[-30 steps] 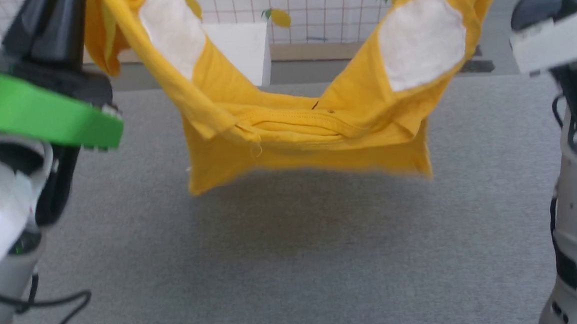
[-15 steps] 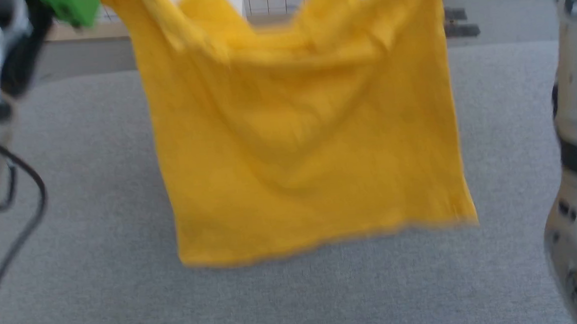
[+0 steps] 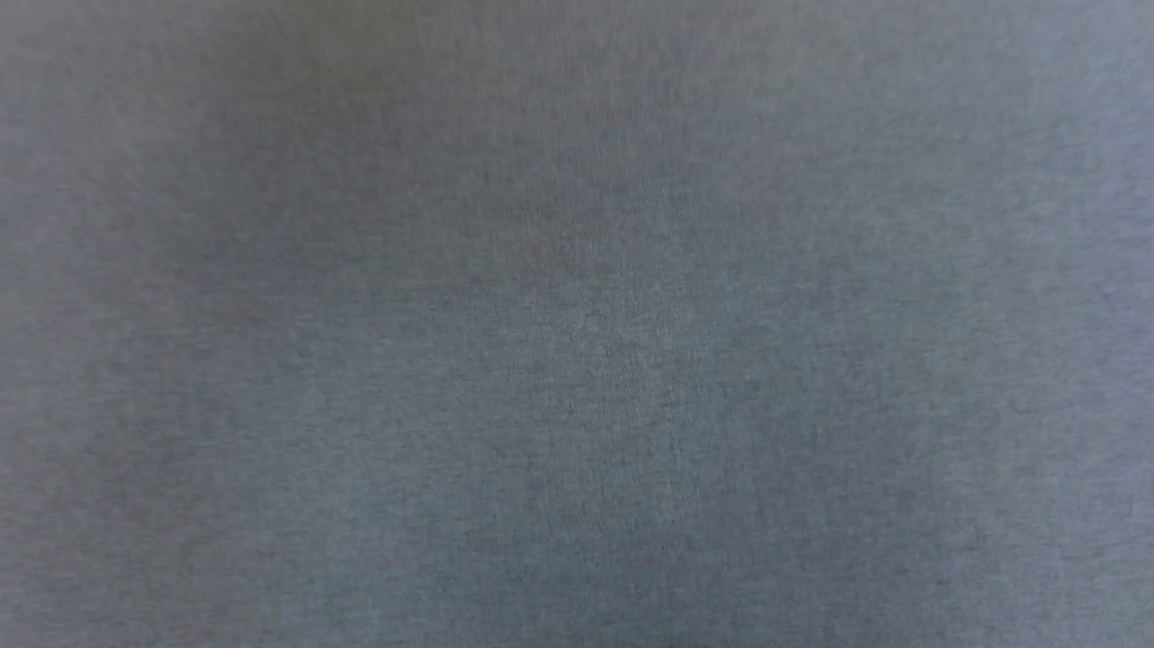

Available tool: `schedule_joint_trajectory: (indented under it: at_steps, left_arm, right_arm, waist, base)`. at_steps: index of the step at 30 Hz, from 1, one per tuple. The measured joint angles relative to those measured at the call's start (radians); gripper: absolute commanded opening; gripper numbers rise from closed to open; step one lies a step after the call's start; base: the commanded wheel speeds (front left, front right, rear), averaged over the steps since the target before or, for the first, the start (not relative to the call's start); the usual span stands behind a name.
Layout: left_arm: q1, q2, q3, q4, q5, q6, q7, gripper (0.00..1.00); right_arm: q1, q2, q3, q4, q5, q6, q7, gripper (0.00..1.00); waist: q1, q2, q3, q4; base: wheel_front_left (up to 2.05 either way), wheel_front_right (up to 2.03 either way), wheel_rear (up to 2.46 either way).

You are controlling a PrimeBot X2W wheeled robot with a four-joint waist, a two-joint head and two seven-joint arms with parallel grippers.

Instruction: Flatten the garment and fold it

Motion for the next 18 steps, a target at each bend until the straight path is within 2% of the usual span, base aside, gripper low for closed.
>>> schedule_joint_trajectory:
  at_steps: [7, 13, 18]
  left_arm:
    - [-0.020, -0.002, -0.008, 0.075, 0.034, -0.040, -0.180, 0.00]
    - [0.039, 0.012, -0.033, 0.108, 0.034, -0.113, -0.252, 0.00]
    - [0.160, 0.055, -0.086, 0.067, 0.027, -0.169, -0.262, 0.00]
  right_arm:
    - [-0.051, 0.000, -0.050, 0.085, -0.075, 0.000, -0.079, 0.00]
    - [-0.016, -0.001, -0.026, 0.117, -0.063, 0.000, -0.128, 0.00]
    - [0.105, 0.001, 0.033, 0.088, 0.001, 0.000, -0.130, 0.00]
  waist:
    - [0.0000, 0.0000, 0.154, -0.002]
    - [0.0000, 0.0000, 0.251, 0.003]
    - [-0.0001, 0.0000, 0.256, 0.010]
  base:
    - [0.00, 0.00, 0.00]
    - [0.00, 0.00, 0.00]
    - [0.00, 0.00, 0.00]
